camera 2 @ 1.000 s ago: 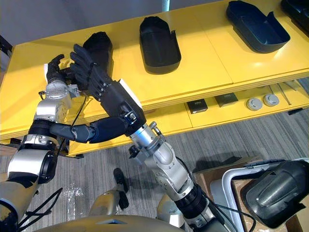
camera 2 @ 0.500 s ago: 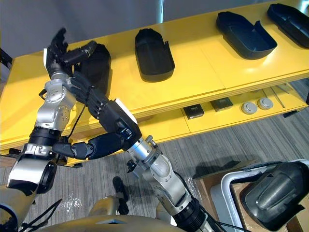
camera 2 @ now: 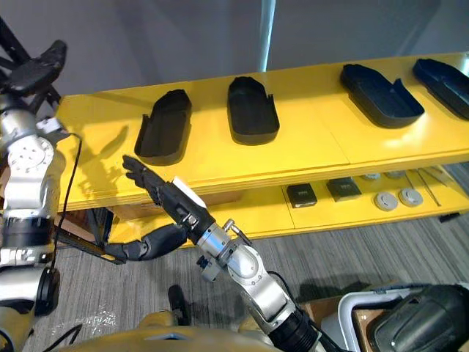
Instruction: Walk over and take three plastic housings, then place them on the shelf
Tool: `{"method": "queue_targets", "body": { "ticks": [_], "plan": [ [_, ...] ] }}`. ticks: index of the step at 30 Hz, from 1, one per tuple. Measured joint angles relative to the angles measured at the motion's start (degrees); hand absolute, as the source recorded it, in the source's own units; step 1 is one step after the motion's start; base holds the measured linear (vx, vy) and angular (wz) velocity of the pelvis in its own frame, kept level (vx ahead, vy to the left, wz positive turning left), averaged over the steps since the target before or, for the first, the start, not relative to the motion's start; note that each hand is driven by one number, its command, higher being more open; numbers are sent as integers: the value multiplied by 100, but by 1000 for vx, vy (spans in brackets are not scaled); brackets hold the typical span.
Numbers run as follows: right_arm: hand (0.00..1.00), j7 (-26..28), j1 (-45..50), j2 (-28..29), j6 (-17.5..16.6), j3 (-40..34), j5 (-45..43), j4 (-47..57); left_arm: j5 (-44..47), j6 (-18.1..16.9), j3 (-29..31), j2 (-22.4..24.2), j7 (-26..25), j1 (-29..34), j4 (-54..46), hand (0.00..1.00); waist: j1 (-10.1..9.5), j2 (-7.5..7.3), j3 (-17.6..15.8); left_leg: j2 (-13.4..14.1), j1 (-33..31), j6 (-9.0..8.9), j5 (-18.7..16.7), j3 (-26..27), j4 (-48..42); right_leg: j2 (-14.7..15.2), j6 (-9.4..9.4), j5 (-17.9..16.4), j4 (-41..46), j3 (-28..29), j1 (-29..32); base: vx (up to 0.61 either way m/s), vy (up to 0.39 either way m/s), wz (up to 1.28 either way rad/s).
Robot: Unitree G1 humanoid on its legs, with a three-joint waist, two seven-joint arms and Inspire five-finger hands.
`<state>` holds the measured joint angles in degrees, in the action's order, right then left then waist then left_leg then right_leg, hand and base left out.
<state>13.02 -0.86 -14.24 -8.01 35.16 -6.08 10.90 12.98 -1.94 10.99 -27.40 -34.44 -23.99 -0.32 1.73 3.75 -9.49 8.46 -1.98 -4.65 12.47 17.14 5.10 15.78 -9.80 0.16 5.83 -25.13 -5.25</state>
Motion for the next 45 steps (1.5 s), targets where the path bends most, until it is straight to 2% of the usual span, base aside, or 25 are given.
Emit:
{"method": "queue_targets", "body": {
  "ticks": [3, 5, 7, 10, 11, 12, 13, 14, 15, 19, 22, 26, 30, 35, 45],
  "plan": [
    [100, -88, -9, -116, 0, -207, 147, -237, -25, -312, 112, 500, 61, 1137, -954, 100, -164, -13, 9, -31, -155, 21, 67, -198, -17, -1, -2, 0, -2, -168, 4, -1, -7, 35],
    [100, -200, -23, -138, -2, -580, 275, -474, -252, -558, 92, 1271, 236, 2184, -1552, 100, -335, -25, 2, -55, -180, 48, 110, -326, -20, 1, 0, -3, -4, -288, -24, -30, -1, 28],
    [100, -292, -132, -151, -5, -923, 346, -675, -294, -600, 41, 1719, 396, 2860, -1690, 100, -424, -14, -11, -61, -180, 15, 103, -412, -16, -5, 8, -34, 6, -373, -89, -86, -6, 24],
    [100, -408, -420, -208, -8, -1283, 623, -785, -198, -609, -20, 1876, 697, 3436, -1728, 100, -472, 15, -66, -51, -334, 7, 103, -591, 0, -45, -37, -73, 18, -542, -54, -121, 6, 30],
    [100, -503, -544, -248, -13, -1323, 685, -786, -127, -643, -21, 1879, 814, 3576, -1784, 100, -479, -3, -121, -51, -415, -116, 8, -611, 1, -60, -37, -73, 14, -547, -2, -130, 22, 30],
    [100, -546, -625, -252, -22, -1342, 696, -787, -32, -700, -20, 1876, 897, 3619, -1813, 100, -478, -99, -215, -86, -458, -319, -154, -568, -31, 29, -16, -84, -46, -517, 25, -138, 68, 28],
    [100, -627, -727, -247, -34, -1347, 714, -798, 40, -797, -20, 1884, 959, 3614, -1823, 100, -518, -249, -372, -183, -591, -143, -233, -537, -400, 136, -19, -81, -87, -515, 51, -84, 59, 13],
    [100, -686, -752, -257, -35, -1357, 774, -790, 47, -839, -25, 1910, 996, 3636, -1825, 100, -587, -236, -435, -181, -659, -73, -264, -599, -778, 90, -23, -79, -81, -497, 65, -40, 52, -1],
    [100, -814, -769, -269, -47, -1406, 806, -804, 84, -907, -32, 1946, 1084, 3682, -1824, 100, -620, -208, -494, -191, -666, 98, -379, -652, -762, 51, -50, -48, -105, -420, 86, 19, 13, 5],
    [100, -1232, -920, -256, -76, -1692, 807, -813, 495, -1112, -97, 2093, 1392, 3858, -1826, 100, -632, -181, -636, -341, -634, 115, -66, -746, -262, 111, -37, -21, -66, -421, 226, -12, 40, 24],
    [100, -1364, -1068, -164, -124, -1978, 806, -832, 788, -1314, -78, 2182, 1613, 4076, -1941, 100, -644, -143, -756, -371, -579, 78, -15, -785, -145, 124, -38, -23, 28, -388, 244, -27, 3, 13],
    [100, -1352, -1395, -170, -140, -2011, 808, -1059, 1227, -1570, -122, 2249, 2092, 4155, -2103, 100, -631, -92, -840, -343, -558, 43, 40, -759, -78, 84, -4, -46, 106, -372, 309, 14, -37, -5],
    [100, -1366, -1664, -178, -190, -2171, 916, -1343, 1367, -1575, -235, 2247, 2332, 3975, -2168, 100, -624, -55, -1021, -327, -559, 126, 122, -720, -56, 73, -11, -40, 176, -292, 356, 22, -49, -6],
    [100, -1365, -1948, -186, -193, -2352, 915, -1395, 1366, -1574, -333, 2240, 2475, 3770, -2166, 100, -597, -33, -1222, -326, -563, 97, 101, -714, -38, 113, 25, -141, 326, -282, 433, -8, -19, -1],
    [100, -1349, -2140, -185, -252, -2391, 1019, -1500, 1363, -1550, -342, 2237, 2511, 3754, -2162, 100, -595, -30, -1353, -295, -561, 66, 98, -710, -36, 141, 43, -282, 573, -246, 538, -30, -32, 0]
  ]
}}
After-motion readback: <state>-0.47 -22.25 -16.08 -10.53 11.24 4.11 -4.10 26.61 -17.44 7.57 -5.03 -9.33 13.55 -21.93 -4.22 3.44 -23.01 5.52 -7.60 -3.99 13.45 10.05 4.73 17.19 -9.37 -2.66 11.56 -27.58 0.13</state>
